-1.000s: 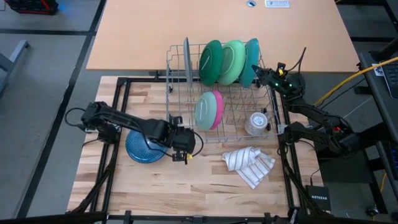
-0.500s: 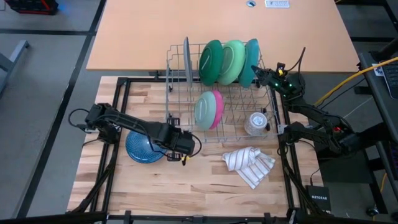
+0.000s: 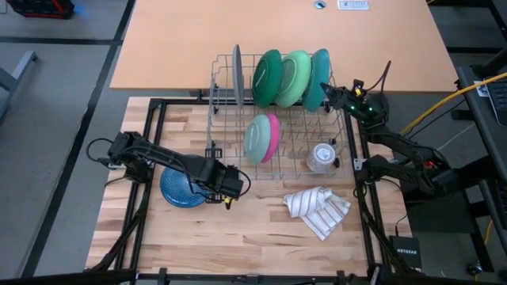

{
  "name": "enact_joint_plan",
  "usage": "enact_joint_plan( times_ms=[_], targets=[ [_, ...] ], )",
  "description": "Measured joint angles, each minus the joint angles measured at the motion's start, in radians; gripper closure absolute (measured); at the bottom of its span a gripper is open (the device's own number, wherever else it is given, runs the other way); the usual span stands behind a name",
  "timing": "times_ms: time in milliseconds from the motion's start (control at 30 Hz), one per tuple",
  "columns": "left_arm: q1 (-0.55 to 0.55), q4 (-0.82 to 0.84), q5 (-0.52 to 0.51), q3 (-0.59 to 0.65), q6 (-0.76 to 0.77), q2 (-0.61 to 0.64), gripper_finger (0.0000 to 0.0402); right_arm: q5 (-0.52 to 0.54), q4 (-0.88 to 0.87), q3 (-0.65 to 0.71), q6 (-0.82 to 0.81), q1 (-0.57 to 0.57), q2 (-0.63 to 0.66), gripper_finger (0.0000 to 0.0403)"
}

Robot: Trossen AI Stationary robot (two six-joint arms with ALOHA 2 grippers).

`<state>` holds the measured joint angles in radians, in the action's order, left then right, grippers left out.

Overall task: Sort dishes
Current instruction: Put the blue plate in the dish rack

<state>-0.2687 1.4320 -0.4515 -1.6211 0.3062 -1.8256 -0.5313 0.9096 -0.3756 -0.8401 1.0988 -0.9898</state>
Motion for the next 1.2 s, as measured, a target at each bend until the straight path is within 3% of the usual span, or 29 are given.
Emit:
enact_joint_plan(
  times_ms=[400, 867, 1200],
  targets=[
    [-0.004, -0.004, -0.004, 0.0, -0.014, 0.0, 0.0394, 0.083, 0.103, -0.01, 0.005, -0.001, -0.12, 0.0396],
    [-0.005, -0.008, 0.003, 0.0, 0.004, 0.0, 0.0395, -0.116, 0.108, -0.113, -0.017, 0.001, -0.135, 0.0396],
    [-0.009, -0.011, 0.002, 0.0, 0.01, 0.0, 0.0396, -0.071, -0.015, -0.122, 0.043, 0.001, -0.136, 0.0396]
  ],
)
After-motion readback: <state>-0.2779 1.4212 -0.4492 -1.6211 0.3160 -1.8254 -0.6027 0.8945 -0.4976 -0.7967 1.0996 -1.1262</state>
